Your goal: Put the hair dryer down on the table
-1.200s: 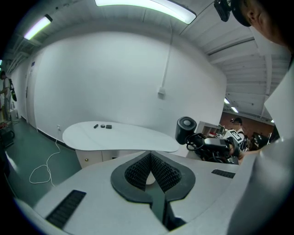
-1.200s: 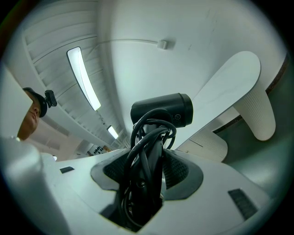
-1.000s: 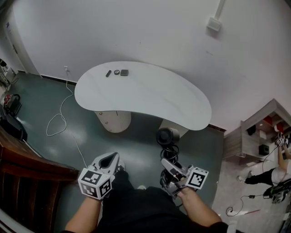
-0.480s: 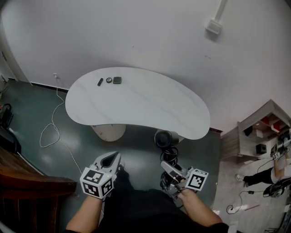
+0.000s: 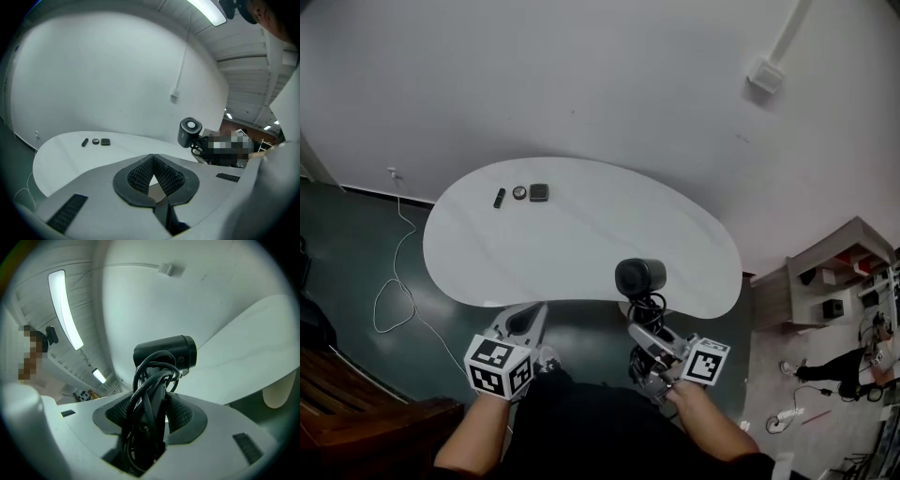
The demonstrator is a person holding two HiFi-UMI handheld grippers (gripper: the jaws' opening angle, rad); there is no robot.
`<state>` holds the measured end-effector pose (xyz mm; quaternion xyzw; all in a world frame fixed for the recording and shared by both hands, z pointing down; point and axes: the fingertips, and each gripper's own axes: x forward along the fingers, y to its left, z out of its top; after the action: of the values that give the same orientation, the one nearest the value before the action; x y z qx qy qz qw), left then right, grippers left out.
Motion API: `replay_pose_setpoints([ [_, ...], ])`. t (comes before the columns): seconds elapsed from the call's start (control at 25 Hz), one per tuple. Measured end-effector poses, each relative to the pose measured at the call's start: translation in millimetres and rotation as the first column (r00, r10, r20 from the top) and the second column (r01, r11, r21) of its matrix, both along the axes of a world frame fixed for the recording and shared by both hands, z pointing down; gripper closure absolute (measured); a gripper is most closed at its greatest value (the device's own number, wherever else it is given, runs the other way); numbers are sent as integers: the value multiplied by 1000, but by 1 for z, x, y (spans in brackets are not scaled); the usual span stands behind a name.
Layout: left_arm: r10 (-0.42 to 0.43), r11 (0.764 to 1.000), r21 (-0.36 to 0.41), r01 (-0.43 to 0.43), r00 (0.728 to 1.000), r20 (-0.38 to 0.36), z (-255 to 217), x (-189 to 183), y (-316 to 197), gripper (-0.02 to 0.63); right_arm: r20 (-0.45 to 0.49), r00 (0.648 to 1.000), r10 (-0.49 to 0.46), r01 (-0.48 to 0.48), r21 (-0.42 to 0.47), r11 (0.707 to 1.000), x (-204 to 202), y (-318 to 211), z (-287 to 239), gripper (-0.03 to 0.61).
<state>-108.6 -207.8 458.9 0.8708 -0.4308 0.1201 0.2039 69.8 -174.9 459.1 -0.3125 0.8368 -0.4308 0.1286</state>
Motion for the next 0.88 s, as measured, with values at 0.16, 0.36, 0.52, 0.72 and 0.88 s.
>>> replay_pose_setpoints([
  [0.16,36,999,-9,-36,999,2,-1,-20,-50,603,-6,1000,27,-27,5,1000,-22,-46,-8,380],
  [0.36,73,997,-2,-73,997,0,0,-35,-94,603,-57,997,56,-54,25,998,-41,-86,-6,381],
  [0.52,83,997,-11,-83,997,0,6,-39,-117,603,-111,992,52,-47,48,998,-51,-102,-6,380],
  [0.72,75,997,-9,-75,997,-1,7,-30,-130,603,-121,992,32,-28,30,999,-45,-115,1,382],
  [0.88,30,999,-13,-30,999,-11,1,-23,-138,603,-148,989,-10,11,11,1000,-36,-133,6,380],
])
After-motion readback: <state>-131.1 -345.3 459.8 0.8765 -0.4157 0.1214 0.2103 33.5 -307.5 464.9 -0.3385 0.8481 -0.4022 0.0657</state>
